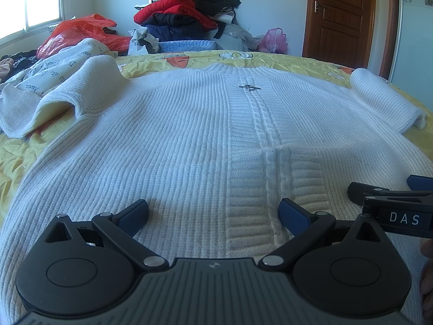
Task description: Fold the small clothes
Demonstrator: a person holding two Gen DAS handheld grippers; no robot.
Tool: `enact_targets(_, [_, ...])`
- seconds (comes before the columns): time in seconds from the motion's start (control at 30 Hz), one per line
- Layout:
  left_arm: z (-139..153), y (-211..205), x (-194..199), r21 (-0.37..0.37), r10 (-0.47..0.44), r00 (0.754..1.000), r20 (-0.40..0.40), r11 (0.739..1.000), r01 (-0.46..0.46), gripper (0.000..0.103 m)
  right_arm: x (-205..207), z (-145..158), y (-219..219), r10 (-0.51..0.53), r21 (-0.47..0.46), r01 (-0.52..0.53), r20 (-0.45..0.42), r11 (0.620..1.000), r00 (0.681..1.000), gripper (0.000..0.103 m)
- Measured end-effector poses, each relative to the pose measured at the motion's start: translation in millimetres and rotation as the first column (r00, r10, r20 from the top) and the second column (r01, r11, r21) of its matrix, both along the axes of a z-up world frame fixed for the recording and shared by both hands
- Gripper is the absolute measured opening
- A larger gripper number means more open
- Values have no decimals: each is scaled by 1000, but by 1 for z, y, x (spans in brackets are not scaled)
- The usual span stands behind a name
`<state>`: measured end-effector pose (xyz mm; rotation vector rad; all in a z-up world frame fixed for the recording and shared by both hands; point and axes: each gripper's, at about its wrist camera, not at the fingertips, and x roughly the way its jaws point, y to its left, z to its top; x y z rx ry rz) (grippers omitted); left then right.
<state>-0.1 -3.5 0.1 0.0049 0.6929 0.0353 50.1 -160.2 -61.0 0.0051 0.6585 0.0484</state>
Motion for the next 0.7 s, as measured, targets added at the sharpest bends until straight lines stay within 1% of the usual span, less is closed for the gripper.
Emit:
enact_targets(0.2, [0,0,0,0,0,1000,0,1000,0,103,0,0,0,0,1,0,0,1000,1000,103])
enact_targets(0.3, [0,0,0,-1,0,1000,0,1000,0,103,-2,4,-5,29,13,-29,7,999,1000,103])
enact_targets(0.37, [0,0,0,-1,-1,1000,0,1000,1,103,-4,17,-22,21,51,-24,62,998,998,102])
enact_targets(0.43, [0,0,0,0,0,1000,1,1000,0,103,-6,35,-44,4,92,-20,168,996,986,103])
enact_targets(0.47, [0,0,0,0,0,1000,1,1000,0,103,-5,47,-61,-5,110,-23,246,994,969,103])
enact_targets(0.5, [0,0,0,0,0,1000,1,1000,0,103,-4,56,-75,-16,121,-21,299,992,954,103])
enact_targets(0.53, [0,0,0,0,0,1000,1,1000,0,103,4,65,-93,-42,129,-1,324,992,945,103])
enact_targets(0.57, [0,0,0,0,0,1000,1,1000,0,103,18,72,-113,-71,134,30,315,990,946,103])
enact_targets(0.63, [0,0,0,0,0,1000,1,1000,0,103,48,76,-156,-139,172,97,252,980,958,103])
enact_targets(0.7, [0,0,0,-1,0,1000,1,1000,0,103,78,71,-207,-239,273,183,188,944,953,103])
